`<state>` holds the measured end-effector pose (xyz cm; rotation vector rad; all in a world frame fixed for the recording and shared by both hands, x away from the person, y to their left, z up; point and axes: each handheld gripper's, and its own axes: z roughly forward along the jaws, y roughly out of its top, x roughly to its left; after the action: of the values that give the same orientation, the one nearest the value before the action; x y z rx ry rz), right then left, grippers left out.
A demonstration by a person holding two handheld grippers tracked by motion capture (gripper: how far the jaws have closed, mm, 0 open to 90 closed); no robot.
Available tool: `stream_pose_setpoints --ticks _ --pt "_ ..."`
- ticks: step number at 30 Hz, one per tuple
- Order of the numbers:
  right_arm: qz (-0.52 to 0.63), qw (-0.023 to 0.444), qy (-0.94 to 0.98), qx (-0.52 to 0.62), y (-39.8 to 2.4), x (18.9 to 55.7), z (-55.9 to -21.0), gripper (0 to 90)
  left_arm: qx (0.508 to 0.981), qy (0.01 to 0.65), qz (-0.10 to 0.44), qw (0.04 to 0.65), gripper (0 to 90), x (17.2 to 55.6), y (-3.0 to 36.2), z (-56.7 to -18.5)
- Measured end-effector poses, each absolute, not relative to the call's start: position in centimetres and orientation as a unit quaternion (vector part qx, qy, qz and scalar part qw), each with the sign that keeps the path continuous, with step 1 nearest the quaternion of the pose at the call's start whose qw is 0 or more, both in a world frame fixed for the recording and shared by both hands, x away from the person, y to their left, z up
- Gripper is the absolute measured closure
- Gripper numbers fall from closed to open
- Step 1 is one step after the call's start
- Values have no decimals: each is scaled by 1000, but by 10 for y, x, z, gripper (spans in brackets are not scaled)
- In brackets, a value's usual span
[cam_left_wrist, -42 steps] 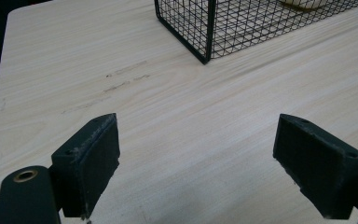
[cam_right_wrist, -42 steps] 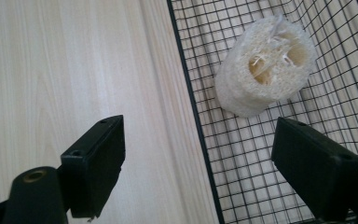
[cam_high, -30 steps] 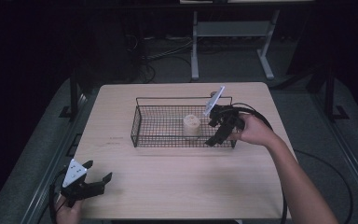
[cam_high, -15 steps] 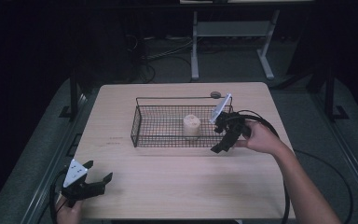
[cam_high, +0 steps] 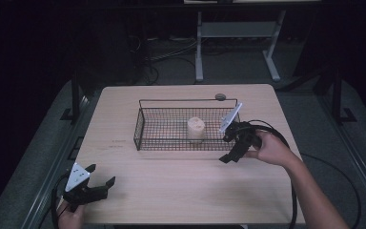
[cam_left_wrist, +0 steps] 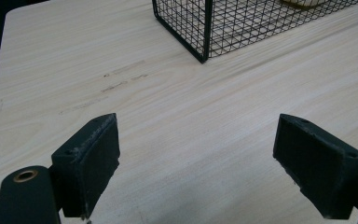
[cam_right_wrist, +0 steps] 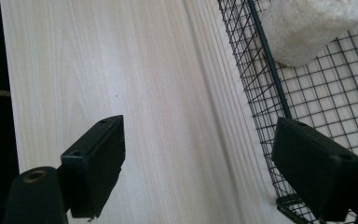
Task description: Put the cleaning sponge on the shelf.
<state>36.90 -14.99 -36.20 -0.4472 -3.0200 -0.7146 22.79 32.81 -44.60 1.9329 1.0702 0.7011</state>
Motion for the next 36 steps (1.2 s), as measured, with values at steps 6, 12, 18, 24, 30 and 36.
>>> stream_pose_setpoints --ticks 6,12,18,24,30,36 --pt "-233 3 -962 -143 -156 361 -367 169 764 424 277 400 137 228 328 -446" --pt "-234 2 -962 -144 -162 352 -370 169 765 422 277 399 137 228 327 -446" --pt "-241 -3 -960 -142 -169 343 -372 170 766 421 277 399 137 228 327 -446" --pt "-242 -2 -959 -148 -177 334 -378 169 766 422 277 398 137 227 327 -446" --pt "-244 1 -957 -156 -185 328 -386 169 767 421 277 397 137 227 326 -446" --pt "-245 2 -956 -158 -190 322 -391 170 765 423 278 398 137 227 327 -446"
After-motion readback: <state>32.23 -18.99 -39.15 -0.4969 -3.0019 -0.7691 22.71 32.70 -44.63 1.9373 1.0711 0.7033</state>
